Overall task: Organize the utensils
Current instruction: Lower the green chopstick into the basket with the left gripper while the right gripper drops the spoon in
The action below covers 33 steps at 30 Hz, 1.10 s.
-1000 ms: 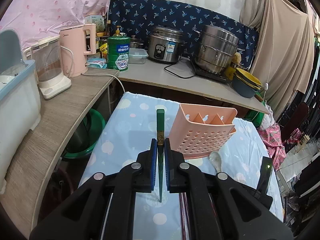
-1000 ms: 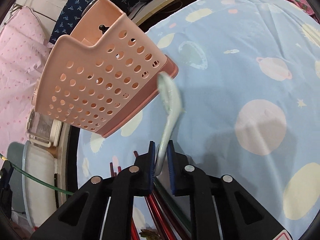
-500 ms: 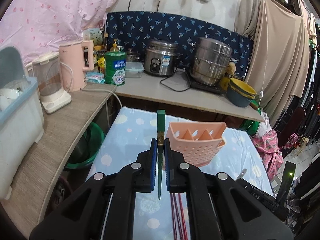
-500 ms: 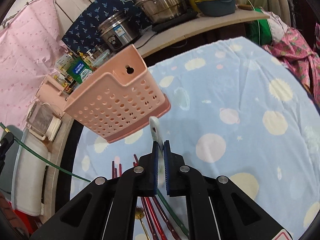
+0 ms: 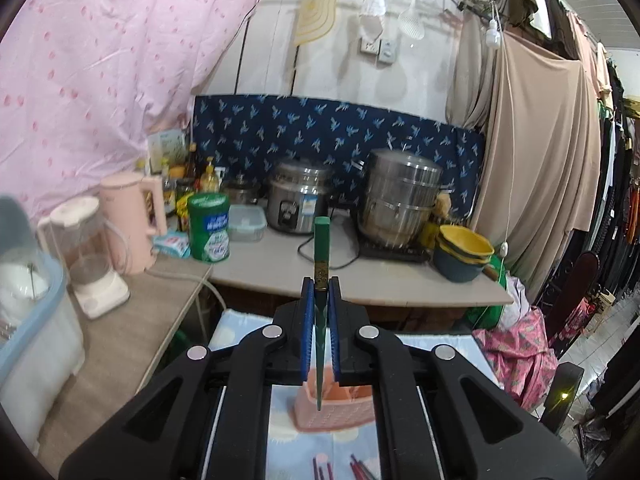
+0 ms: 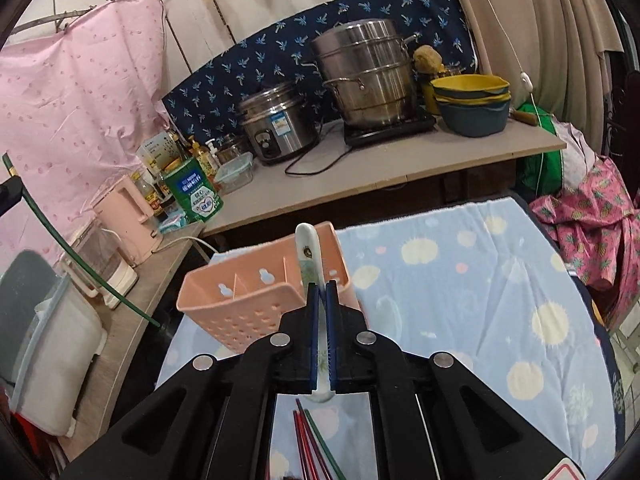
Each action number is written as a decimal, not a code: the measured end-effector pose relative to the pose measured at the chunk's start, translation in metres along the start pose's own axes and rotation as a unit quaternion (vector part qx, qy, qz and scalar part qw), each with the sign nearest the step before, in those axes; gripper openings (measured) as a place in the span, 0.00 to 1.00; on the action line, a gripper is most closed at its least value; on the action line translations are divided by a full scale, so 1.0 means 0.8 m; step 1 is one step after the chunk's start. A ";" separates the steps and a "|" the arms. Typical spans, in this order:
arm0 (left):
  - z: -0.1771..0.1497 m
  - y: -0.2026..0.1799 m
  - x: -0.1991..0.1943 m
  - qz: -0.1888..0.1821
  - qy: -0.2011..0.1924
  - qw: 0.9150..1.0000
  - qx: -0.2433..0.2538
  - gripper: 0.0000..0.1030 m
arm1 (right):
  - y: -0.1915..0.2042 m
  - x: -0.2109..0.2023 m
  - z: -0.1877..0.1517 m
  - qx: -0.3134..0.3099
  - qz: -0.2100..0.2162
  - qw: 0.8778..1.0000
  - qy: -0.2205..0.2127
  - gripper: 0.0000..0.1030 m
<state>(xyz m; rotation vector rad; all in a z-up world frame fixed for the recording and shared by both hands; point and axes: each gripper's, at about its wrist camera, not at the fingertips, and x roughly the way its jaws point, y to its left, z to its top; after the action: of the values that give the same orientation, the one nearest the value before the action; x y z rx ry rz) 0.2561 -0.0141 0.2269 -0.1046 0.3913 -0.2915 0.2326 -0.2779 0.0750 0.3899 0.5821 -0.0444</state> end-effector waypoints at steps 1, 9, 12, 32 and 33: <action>0.008 -0.003 0.003 -0.004 -0.005 1.000 0.002 0.07 | 0.004 0.002 0.008 -0.003 0.000 1.000 -0.005 0.04; 0.003 -0.021 0.070 -0.003 0.021 1.000 0.013 0.07 | 0.020 0.054 0.044 -0.017 0.010 1.000 -0.017 0.01; -0.020 -0.016 0.102 0.002 0.044 0.999 0.012 0.07 | 0.020 0.080 0.040 -0.021 0.008 1.000 -0.006 0.01; -0.113 0.024 0.087 0.026 0.108 0.994 -0.022 0.61 | -0.006 0.031 -0.047 -0.002 -0.007 0.999 0.037 0.24; -0.122 0.027 0.081 0.028 0.114 0.993 -0.025 0.61 | -0.007 0.025 -0.056 -0.004 -0.009 0.999 0.041 0.26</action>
<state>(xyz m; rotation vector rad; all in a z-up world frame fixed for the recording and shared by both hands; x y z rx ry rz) 0.2809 -0.0168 0.1102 -0.1091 0.6275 -0.2395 0.2252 -0.2651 0.0282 0.3802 0.6656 -0.0431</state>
